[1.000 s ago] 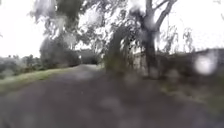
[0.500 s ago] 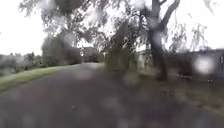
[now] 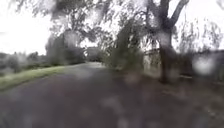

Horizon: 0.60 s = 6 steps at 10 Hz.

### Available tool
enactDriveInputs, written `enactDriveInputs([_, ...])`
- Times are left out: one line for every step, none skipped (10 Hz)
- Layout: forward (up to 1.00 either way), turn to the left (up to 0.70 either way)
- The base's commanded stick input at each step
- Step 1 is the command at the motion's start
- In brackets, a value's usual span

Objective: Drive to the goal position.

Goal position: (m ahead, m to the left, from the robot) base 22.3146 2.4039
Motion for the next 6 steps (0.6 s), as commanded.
enactDriveInputs([1.0,0.19])
enactDriveInputs([1.0,0.09])
enactDriveInputs([1.0,0.0])
enactDriveInputs([1.0,0.0])
enactDriveInputs([1.0,0.0])
enactDriveInputs([1.0,0.0])
